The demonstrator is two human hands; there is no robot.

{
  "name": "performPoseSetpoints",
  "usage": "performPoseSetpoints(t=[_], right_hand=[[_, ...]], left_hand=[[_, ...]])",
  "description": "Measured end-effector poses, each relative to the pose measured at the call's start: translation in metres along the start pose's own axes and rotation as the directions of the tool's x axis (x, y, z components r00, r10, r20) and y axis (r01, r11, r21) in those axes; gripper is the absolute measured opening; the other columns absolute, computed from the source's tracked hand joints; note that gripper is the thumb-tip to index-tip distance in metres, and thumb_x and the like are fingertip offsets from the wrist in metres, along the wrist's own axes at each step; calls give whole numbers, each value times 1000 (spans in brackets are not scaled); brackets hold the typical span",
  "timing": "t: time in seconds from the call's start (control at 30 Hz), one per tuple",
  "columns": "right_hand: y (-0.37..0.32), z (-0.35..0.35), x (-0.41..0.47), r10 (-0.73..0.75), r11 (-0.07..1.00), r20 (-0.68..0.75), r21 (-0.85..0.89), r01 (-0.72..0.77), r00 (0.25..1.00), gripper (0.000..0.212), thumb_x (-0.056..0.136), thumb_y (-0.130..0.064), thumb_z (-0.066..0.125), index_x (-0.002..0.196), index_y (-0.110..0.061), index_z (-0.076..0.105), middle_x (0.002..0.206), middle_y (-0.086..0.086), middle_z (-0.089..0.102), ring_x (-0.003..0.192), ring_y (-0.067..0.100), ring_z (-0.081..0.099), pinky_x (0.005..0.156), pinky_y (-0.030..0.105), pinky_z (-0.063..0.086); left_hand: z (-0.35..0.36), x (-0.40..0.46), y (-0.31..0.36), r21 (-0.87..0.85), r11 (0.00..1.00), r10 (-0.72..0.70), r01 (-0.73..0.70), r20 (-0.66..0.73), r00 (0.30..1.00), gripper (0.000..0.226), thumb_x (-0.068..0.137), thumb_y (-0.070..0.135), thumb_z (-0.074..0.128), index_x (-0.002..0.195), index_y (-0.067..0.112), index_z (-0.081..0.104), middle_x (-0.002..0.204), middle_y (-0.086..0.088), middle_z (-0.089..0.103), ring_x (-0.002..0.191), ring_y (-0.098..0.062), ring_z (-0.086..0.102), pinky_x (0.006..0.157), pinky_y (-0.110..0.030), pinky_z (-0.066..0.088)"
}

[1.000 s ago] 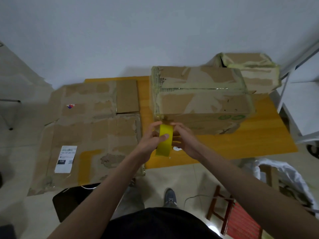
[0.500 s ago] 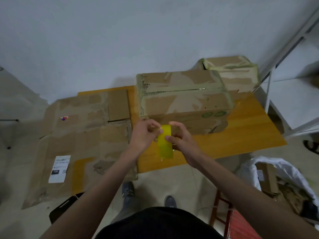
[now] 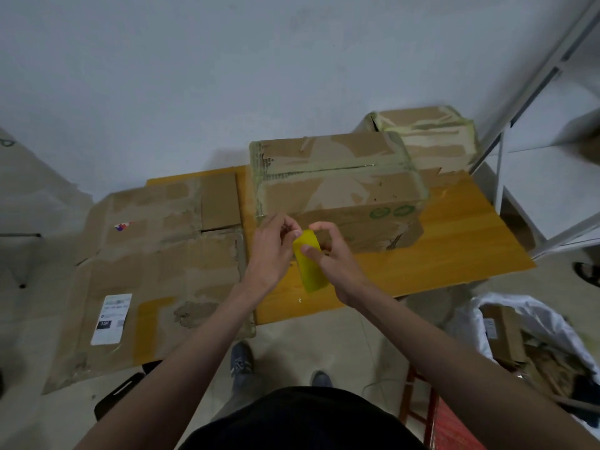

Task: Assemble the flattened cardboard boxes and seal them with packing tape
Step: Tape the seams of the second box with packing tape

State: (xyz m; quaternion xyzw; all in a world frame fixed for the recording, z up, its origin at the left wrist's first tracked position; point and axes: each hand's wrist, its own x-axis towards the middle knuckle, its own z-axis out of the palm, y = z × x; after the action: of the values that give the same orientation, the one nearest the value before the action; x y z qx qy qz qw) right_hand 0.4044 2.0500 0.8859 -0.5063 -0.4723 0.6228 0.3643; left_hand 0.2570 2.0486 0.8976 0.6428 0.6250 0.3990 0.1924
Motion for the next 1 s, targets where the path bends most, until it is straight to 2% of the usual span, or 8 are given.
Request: performPoseSetpoints(t=[0.13, 0.27, 0.37, 0.47, 0.57, 0.67, 0.83, 1.0], right_hand=[[5, 0, 5, 26, 1000, -58, 4, -26, 998, 19, 98, -21, 63, 115, -20, 54, 92, 7, 62, 77, 19, 59, 59, 24, 46], [8, -11, 0, -36, 999, -3, -18, 36, 999, 13, 99, -21, 61, 106, -16, 51, 97, 3, 57, 81, 17, 52, 63, 29, 40], [13, -21, 0, -36, 999, -3, -13, 36, 999, 17, 99, -24, 61, 97, -17, 46, 92, 6, 50, 81, 18, 46, 68, 32, 34], [18, -34, 0, 0, 1000, -4, 1, 0, 1000, 15, 98, -23, 61, 89, -23, 48, 91, 8, 50, 81, 20, 44, 70, 36, 36], [23, -51, -5, 30, 999, 17, 12, -30, 999, 15, 100, -18, 58, 90, -22, 47, 94, 8, 50, 82, 18, 45, 64, 29, 41], [32, -66, -10, 51, 997, 23, -64, -49, 998, 14, 101, -13, 54, 93, -16, 44, 89, 4, 47, 74, 10, 42, 58, 15, 36], [46, -90, -10, 104, 987, 0, -125, -103, 995, 16, 101, -13, 54, 92, -18, 42, 88, 2, 43, 78, 16, 37, 68, 31, 29], [43, -119, -12, 121, 977, -27, -172, -124, 992, 16, 102, -12, 53, 93, -18, 41, 89, 1, 43, 77, 17, 36, 67, 30, 31]], left_hand=[[-1, 0, 13, -32, 997, 72, -72, -2, 997, 12, 96, 14, 62, 85, 14, 63, 83, 2, 63, 78, -12, 56, 69, -18, 41], [-5, 13, 16, -154, 978, -140, 138, -2, 990, 7, 92, 17, 68, 85, 16, 68, 83, 6, 69, 80, -8, 64, 71, -19, 50], [-1, 25, 19, -114, 971, -201, 212, 102, 974, 9, 89, 15, 72, 82, 18, 68, 81, 7, 69, 77, -5, 63, 66, -10, 46], [12, 31, 19, -57, 959, -266, 278, 158, 951, 15, 85, 17, 77, 76, 23, 67, 75, 11, 67, 74, -3, 62, 62, -11, 42], [31, 31, 12, 5, 938, -337, 346, 232, 912, 14, 81, 19, 80, 74, 22, 68, 69, 15, 64, 73, -5, 62, 64, -17, 43], [56, 24, 7, 105, 909, -414, 403, 329, 849, 12, 79, 21, 82, 78, 20, 69, 72, 11, 65, 81, -10, 66, 74, -26, 50], [93, 15, 6, 199, 923, -383, 329, 424, 821, 13, 83, 26, 76, 79, 25, 64, 87, 2, 72, 91, -19, 68, 85, -35, 53], [120, 17, 24, 274, 929, -353, 250, 451, 819, 9, 87, 31, 70, 92, 24, 67, 108, -1, 70, 107, -22, 63, 89, -39, 49]])
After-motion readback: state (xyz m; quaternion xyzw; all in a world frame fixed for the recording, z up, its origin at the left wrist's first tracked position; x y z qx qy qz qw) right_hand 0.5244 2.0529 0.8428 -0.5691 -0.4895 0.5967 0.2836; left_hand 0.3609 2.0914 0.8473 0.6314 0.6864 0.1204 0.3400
